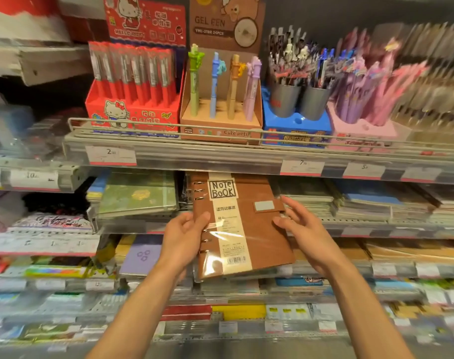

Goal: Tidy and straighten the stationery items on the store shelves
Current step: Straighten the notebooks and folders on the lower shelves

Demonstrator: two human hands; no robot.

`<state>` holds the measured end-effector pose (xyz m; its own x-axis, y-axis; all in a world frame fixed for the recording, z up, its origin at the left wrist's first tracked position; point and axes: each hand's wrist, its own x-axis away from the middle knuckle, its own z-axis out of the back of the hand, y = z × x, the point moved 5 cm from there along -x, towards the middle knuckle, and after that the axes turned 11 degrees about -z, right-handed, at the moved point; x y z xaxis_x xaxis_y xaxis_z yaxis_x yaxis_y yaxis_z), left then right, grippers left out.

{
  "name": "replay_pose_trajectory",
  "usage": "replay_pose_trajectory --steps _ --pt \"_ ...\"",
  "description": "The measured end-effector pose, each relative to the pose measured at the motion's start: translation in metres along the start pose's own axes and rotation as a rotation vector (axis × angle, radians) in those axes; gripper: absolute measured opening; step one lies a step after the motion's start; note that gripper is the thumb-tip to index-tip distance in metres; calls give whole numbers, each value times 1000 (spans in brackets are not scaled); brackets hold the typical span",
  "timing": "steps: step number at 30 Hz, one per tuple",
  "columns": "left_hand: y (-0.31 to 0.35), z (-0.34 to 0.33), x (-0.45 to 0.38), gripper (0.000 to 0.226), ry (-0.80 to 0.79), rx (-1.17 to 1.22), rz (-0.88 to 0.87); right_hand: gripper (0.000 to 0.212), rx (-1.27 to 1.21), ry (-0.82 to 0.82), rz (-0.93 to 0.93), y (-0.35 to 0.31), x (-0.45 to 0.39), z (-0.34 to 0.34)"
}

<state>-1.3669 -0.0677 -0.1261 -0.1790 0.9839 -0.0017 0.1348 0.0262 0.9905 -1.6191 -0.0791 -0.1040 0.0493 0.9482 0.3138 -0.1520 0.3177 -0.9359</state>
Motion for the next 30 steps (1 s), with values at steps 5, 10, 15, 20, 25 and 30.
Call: replay_pose_trajectory --steps 5,10,15,20,25,30 --pt "1 -8 -7 26 92 28 24 63 -22 -149 -49 8 -1 5" --pt "10 -17 -13 31 89 56 53 57 -104 -103 -74 12 -9 1" --pt "20 -4 1 46 2 -172 -91 57 -151 -29 -70 4 -17 -2" --pt "51 32 10 38 21 -754 -484 52 -107 34 -55 -10 -26 -11" --pt "69 49 -7 47 -62 -1202 -834 53 -47 93 -4 -21 -38 -23" --pt "50 41 -31 67 -268 -1419 -857 50 73 156 56 -30 -49 -39"
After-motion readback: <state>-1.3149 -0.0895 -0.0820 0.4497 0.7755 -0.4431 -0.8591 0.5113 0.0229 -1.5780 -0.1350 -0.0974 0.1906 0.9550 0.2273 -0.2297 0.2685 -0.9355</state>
